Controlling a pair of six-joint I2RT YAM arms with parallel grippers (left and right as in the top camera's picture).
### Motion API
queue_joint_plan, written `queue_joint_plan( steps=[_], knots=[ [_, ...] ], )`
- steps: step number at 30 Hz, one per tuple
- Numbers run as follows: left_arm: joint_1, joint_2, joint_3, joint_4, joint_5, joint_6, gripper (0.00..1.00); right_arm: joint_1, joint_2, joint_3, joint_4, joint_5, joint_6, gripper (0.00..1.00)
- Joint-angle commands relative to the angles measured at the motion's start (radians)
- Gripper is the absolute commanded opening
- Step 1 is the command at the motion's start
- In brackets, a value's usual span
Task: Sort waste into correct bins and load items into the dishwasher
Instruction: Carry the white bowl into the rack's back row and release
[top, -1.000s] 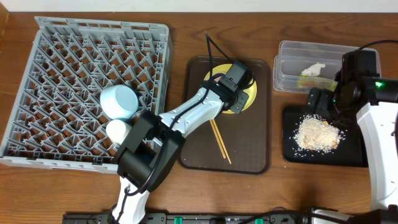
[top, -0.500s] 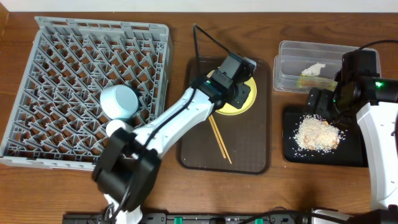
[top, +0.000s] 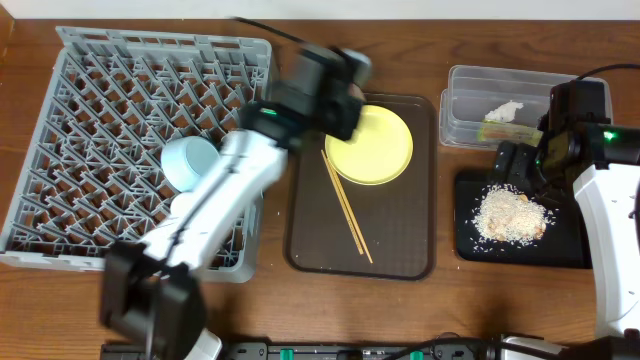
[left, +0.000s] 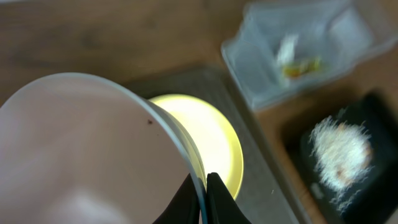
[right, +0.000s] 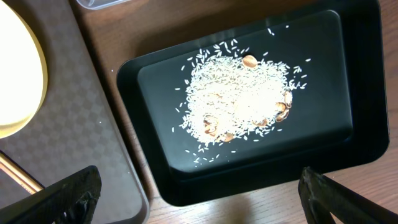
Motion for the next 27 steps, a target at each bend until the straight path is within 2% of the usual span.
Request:
queue_joint_plan(
  steps=[1, 4, 8, 15, 21, 27],
  knots=[
    [0.157, -0.042, 0.011, -0.004, 0.309, -0.021, 0.07, -0.009, -0.011, 0.017, -0.001, 0.011, 0.002, 0.99],
    [0.283, -0.035, 0.011, -0.005, 0.475, -0.041, 0.07, -0.009, -0.011, 0.017, -0.001, 0.011, 0.002, 0.99],
    [0.442, -0.006, 0.011, -0.004, 0.615, -0.07, 0.07, -0.009, -0.011, 0.017, -0.001, 0.011, 0.002, 0.99],
    [0.628, 0.099, 0.011, 0.001, 0.845, -0.07, 0.07, -0.009, -0.011, 0.017, -0.001, 0.011, 0.002, 0.99],
    [0.701, 0.214, 0.011, 0.011, 0.967, -0.083, 0.07, -0.009, -0.011, 0.017, -0.001, 0.011, 0.002, 0.99],
    [0.75, 0.306, 0.011, 0.016, 0.987, -0.105, 0.07, -0.009, -0.011, 0.017, -0.003, 0.011, 0.002, 0.99]
  ],
)
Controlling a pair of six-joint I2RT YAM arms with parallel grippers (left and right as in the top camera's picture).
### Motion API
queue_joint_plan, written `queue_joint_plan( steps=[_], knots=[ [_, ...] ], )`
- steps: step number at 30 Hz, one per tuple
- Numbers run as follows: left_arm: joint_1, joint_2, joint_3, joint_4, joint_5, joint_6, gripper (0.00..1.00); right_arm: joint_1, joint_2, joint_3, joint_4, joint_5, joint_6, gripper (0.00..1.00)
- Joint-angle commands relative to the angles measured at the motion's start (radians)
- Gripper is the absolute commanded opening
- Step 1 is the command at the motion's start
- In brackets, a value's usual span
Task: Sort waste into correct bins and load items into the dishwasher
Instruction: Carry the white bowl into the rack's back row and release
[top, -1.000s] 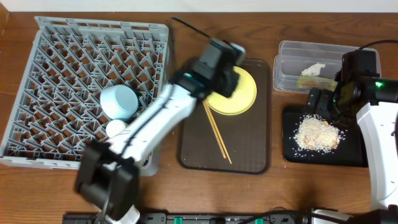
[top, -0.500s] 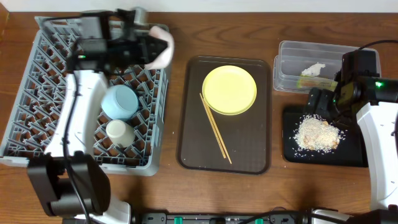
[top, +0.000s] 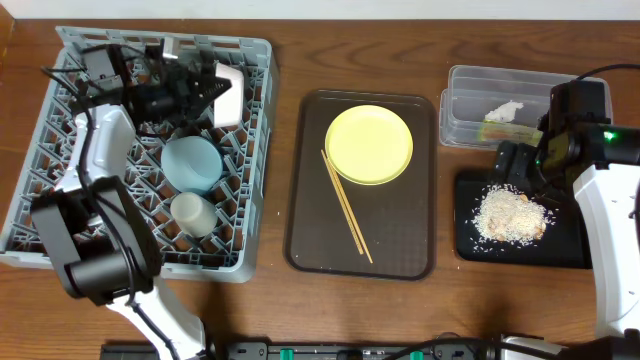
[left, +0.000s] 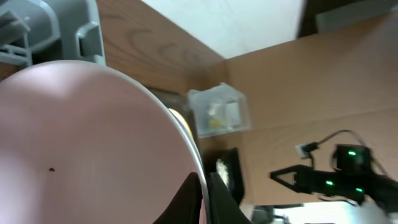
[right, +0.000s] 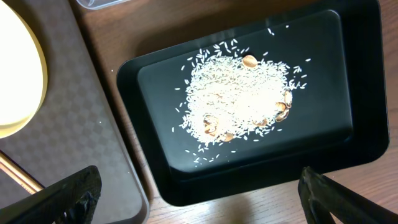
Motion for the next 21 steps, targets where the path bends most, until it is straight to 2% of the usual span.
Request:
queue_joint_plan(
  steps=[1, 7, 9, 11, 14, 15, 17, 21],
  knots=[
    [0.031, 0.051, 0.01, -0.003, 0.02, -0.014, 0.07, -0.009, -0.011, 0.017, -0.004, 0.01, 0.002, 0.99],
    [0.096, 0.1, 0.01, -0.003, 0.007, -0.013, 0.08, -0.009, -0.011, 0.017, -0.013, 0.011, 0.002, 0.99],
    [0.114, 0.111, 0.01, -0.005, -0.03, -0.013, 0.17, -0.009, -0.011, 0.017, -0.014, 0.01, 0.002, 0.99],
    [0.127, 0.116, 0.009, -0.013, -0.069, -0.013, 0.3, -0.009, -0.011, 0.017, -0.014, 0.01, 0.002, 0.99],
    [0.142, 0.116, 0.008, -0.016, -0.101, -0.013, 0.32, -0.009, -0.011, 0.017, -0.016, 0.01, 0.002, 0.99],
    [0.146, 0.116, 0.008, -0.016, -0.101, -0.013, 0.35, -0.009, -0.011, 0.017, -0.018, 0.01, 0.002, 0.99],
    [0.156, 0.116, 0.008, -0.016, -0.104, -0.013, 0.52, -0.009, -0.011, 0.017, -0.019, 0.01, -0.005, 0.99],
    [0.184, 0.115, 0.008, -0.018, -0.129, -0.013, 0.65, -0.009, -0.011, 0.017, -0.02, 0.011, -0.006, 0.99]
  ],
)
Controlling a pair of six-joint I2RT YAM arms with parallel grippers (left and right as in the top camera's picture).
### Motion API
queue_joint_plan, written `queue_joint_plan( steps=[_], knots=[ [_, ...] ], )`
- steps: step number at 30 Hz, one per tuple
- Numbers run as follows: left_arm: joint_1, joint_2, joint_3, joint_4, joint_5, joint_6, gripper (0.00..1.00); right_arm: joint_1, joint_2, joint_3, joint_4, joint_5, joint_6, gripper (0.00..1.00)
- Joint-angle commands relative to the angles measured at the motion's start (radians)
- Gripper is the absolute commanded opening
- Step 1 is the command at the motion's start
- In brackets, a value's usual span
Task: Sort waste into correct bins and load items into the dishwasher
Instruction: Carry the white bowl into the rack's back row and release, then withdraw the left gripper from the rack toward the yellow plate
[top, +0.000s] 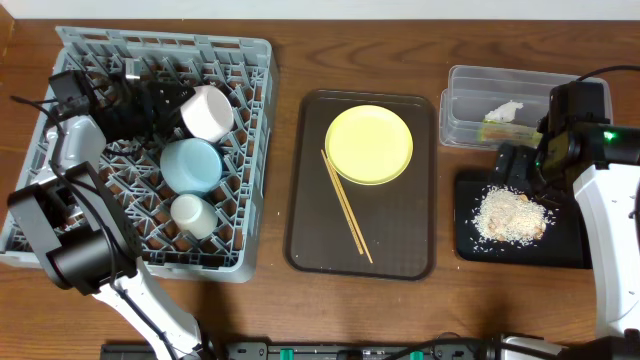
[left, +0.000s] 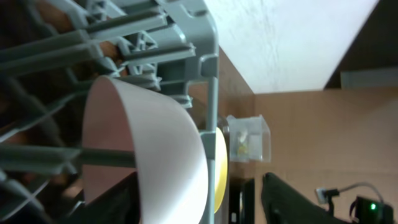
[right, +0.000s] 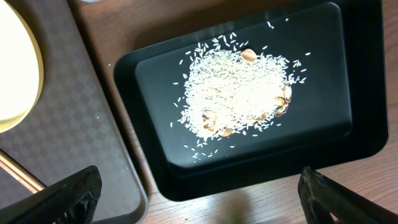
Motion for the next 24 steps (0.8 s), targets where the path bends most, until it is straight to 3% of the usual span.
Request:
queue_joint_plan(
  steps=[1, 14, 19, 21, 22, 24],
  knots=[
    [0.036, 0.008, 0.001, -0.007, -0.054, 0.007, 0.67, -0.009, -0.011, 0.017, -0.003, 0.011, -0.006, 0.99],
    [0.125, -0.117, 0.001, -0.062, -0.159, 0.009, 0.79, -0.009, -0.011, 0.017, -0.003, 0.011, -0.009, 0.99],
    [0.065, -0.28, 0.001, -0.212, -0.442, 0.106, 0.8, -0.009, -0.011, 0.017, -0.005, 0.011, -0.012, 0.99],
    [0.022, -0.351, 0.001, -0.271, -0.579, 0.105, 0.8, -0.009, -0.011, 0.017, -0.004, 0.011, -0.012, 0.99],
    [-0.005, -0.387, 0.001, -0.301, -0.647, 0.099, 0.88, -0.009, -0.011, 0.017, -0.004, 0.011, -0.012, 0.99],
    [-0.071, -0.457, 0.001, -0.361, -0.801, 0.048, 0.89, -0.009, -0.011, 0.017, -0.004, 0.011, -0.012, 0.99]
  ],
)
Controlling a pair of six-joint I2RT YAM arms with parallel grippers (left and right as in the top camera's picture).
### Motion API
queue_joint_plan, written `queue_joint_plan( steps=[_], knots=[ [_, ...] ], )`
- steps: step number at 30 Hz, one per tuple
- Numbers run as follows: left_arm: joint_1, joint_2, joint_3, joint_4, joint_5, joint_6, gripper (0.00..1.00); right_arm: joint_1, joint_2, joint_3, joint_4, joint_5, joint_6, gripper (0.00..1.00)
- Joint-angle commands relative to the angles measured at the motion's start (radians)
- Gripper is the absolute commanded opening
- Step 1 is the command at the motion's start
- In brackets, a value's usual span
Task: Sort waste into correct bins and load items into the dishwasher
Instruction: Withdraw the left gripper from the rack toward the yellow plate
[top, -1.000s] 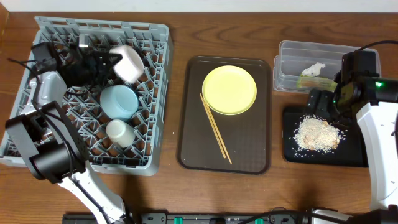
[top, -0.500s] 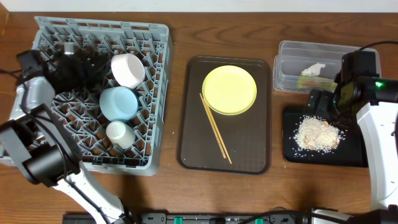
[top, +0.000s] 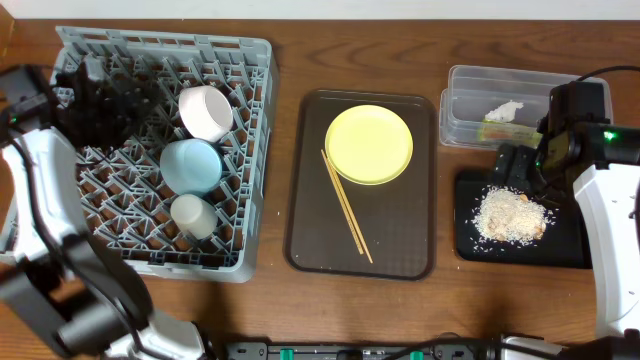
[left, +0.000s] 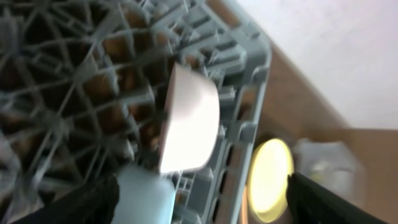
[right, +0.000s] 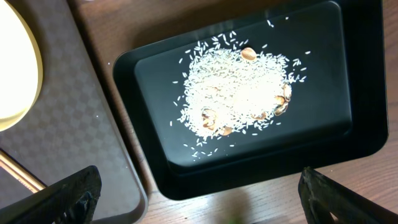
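A pink bowl (top: 205, 112) (left: 189, 118) lies on its side in the far part of the grey dish rack (top: 60, 205), above a blue bowl (top: 192, 165) and a small cup (top: 190, 215). My left gripper (top: 130, 103) (left: 199, 208) is open and empty, left of the pink bowl and apart from it. A yellow plate (top: 369, 144) and two chopsticks (top: 346, 205) lie on the brown tray (top: 400, 255). My right gripper (top: 520, 165) (right: 199, 205) hangs open and empty over the black bin (right: 348, 134), which holds rice and scraps (right: 239, 99).
A clear bin (top: 462, 100) holding a wrapper and a white scrap stands at the back right, just beyond the black bin (top: 570, 250). The rack's walls rise around the dishes. Bare wood shows between rack, tray and bins.
My left gripper has drawn back to the left, away from the pink bowl, which stays on its side in the rack. The right arm has not moved.
My left gripper first held the pink bowl by its rim over the tray beside the yellow plate. Then it held the bowl over the far part of the rack. Then the bowl lay in the rack between open fingers. Now the gripper is clear of it.
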Motion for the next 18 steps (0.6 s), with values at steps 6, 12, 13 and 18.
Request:
queue_joint_plan(
  steps=[6, 12, 13, 18],
  knots=[
    [-0.326, -0.235, 0.003, -0.164, -0.566, -0.109, 0.9, -0.009, -0.011, 0.017, -0.001, 0.011, -0.012, 0.99],
    [-0.525, -0.262, 0.003, -0.055, -0.556, -0.191, 0.91, -0.009, -0.011, 0.017, -0.001, 0.011, -0.012, 0.99],
    [-0.557, -0.256, 0.003, -0.04, -0.559, -0.208, 0.91, -0.009, -0.011, 0.017, -0.001, 0.011, -0.012, 0.99],
    [-0.75, -0.189, 0.003, -0.003, -0.752, -0.219, 0.91, -0.009, -0.011, 0.017, -0.005, 0.01, -0.011, 0.99]
  ],
)
